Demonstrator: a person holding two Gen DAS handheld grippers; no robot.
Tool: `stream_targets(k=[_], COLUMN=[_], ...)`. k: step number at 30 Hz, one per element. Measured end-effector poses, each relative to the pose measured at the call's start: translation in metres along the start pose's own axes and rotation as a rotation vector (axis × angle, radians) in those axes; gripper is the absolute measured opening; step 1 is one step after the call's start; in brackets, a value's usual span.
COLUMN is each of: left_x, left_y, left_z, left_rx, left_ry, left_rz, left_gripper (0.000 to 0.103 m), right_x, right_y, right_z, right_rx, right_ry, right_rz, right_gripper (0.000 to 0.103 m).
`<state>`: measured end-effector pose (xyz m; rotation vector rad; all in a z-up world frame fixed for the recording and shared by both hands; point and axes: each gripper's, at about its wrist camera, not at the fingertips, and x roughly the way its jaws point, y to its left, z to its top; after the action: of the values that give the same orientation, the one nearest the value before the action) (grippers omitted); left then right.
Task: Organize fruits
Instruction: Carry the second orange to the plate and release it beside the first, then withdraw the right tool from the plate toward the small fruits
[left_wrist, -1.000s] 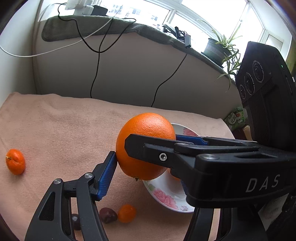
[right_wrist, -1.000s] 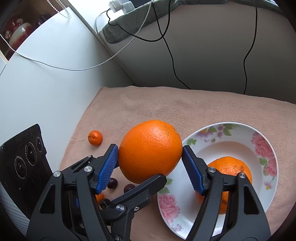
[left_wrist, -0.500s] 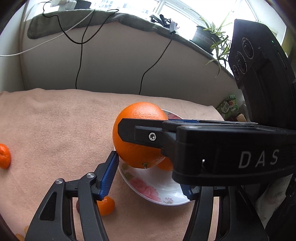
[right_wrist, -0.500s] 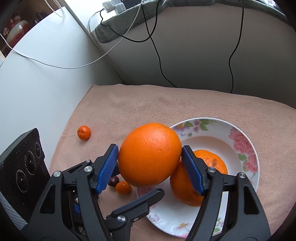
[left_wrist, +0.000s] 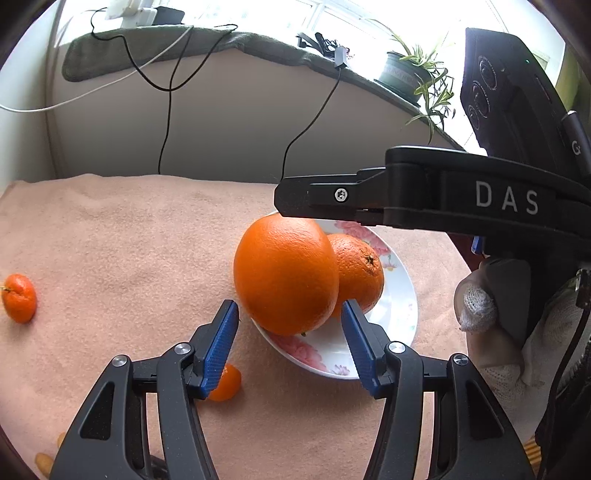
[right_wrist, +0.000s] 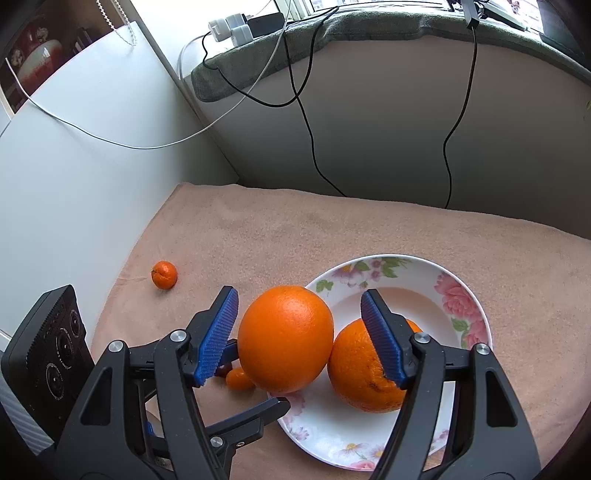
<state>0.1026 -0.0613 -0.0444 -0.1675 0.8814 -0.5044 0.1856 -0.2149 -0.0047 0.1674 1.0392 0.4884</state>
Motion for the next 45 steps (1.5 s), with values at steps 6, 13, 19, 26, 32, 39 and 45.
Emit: stream_targets(k=[6, 13, 19, 26, 32, 39, 45], left_x=[-0.013, -0.033, -0.051, -0.078, -0.102, -0.124, -0.132], left_y=[0.005, 0.009, 0.013, 0.023, 0.032, 0.044, 0.061], left_z=[-0.003, -0.013, -0.025, -0.048, -0.068, -0.091, -0.109], left_rx=[-0.013, -0.009, -0.013, -0.009, -0.023, -0.052, -0.096], left_ry=[-0.021, -0.047, -0.072, -0.109, -0.134, -0.16, -0.149], left_rz=[0.012, 0.048, 0.095, 0.129, 0.18, 0.242, 0.267], left_gripper=[0.056, 0.057, 0.059, 0.059, 0.059, 0.059, 0.059], right_x=[-0.006, -0.022, -0.037, -0.051, -0.058, -0.056, -0.04], right_y=[0.001, -0.002, -0.002, 0.012, 0.038, 0.063, 0.081], right_z=[-0.008, -0.018, -0.031, -0.052, -0.077, -0.099, -0.111], right_rx=[0.002, 0.01, 0.01, -0.044, -0.146, -0.191, -0.227], right_ry=[-0.015, -0.05, -0.093, -0.132, -0.174, -0.197, -0.143], right_rz=[-0.002, -0.015, -0.031, -0.045, -0.08, -0.016, -0.004], right_gripper=[0.073, 0.075, 0.081, 0.086, 0.086, 0.086, 0.086])
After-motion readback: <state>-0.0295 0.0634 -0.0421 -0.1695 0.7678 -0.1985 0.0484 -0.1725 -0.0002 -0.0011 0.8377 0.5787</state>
